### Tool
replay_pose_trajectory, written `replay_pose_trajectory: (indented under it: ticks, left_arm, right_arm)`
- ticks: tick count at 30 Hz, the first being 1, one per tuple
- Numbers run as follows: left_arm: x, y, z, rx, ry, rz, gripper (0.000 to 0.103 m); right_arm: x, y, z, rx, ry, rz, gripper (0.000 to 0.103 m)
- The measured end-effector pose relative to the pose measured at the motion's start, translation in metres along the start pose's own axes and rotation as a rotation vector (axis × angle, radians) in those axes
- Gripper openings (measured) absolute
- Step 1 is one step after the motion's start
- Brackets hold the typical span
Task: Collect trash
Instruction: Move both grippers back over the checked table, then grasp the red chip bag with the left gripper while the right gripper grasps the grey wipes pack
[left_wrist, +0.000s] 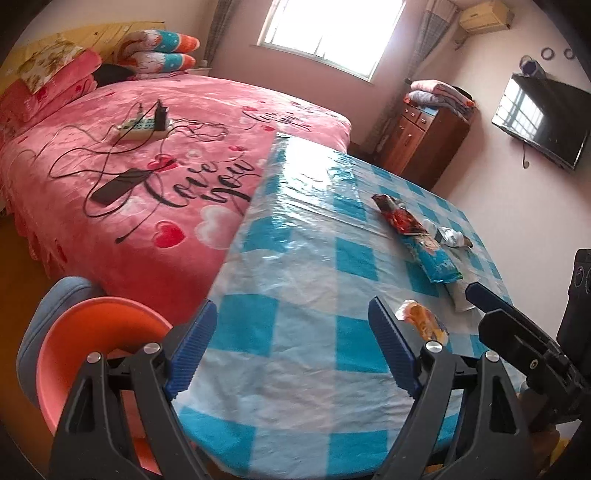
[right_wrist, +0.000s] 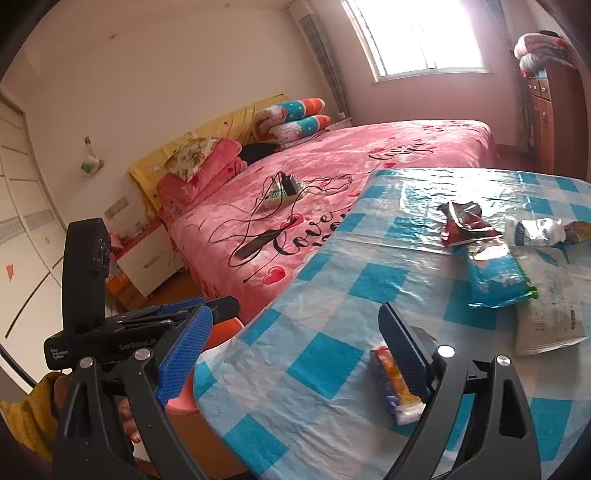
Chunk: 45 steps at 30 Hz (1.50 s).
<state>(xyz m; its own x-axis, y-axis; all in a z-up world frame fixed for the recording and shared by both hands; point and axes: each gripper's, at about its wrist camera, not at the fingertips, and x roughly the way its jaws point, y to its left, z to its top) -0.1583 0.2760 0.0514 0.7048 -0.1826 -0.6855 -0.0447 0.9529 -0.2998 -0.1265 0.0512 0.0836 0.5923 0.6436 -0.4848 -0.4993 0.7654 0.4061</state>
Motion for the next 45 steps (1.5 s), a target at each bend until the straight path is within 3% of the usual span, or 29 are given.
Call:
replay_pose_trajectory:
  ticks: [18,25,31,38,42,45]
  left_arm:
    - [0.045,-0.072,0.007,0.09,0.082,-0.028,0.084]
    - [0.065,-0.102,0.015,0.103,0.115,-0.079,0.084]
    - [0.091,-0.13,0.043,0.065,0.129,-0.139,0.084]
    - [0.139,-0.164,0.078,0.046,0.157,-0.146,0.084]
    - [0.172,-0.179,0.092,0.06,0.176,-0.103,0.084]
    - [0.197,-0.185,0.1,0.06,0.209,-0.065,0.084]
  right_arm:
    - [-0.036,-0.086,-0.001,0.161,-0.077,-0.035,0.09]
    - [-0.053,-0.124,-0.002,0.225,-0.098,-0.086,0.09]
    - [-0.069,-0.166,-0.003,0.319,-0.117,-0.111,0.09]
    - [-0.069,-0.21,-0.008,0.388,-0.081,-0.188,0.09]
    - [-0.055,-0.227,-0.011,0.409,-0.007,-0.23,0.09]
    - [-0.049,-0.236,-0.012,0.438,0.018,-0.212,0.083]
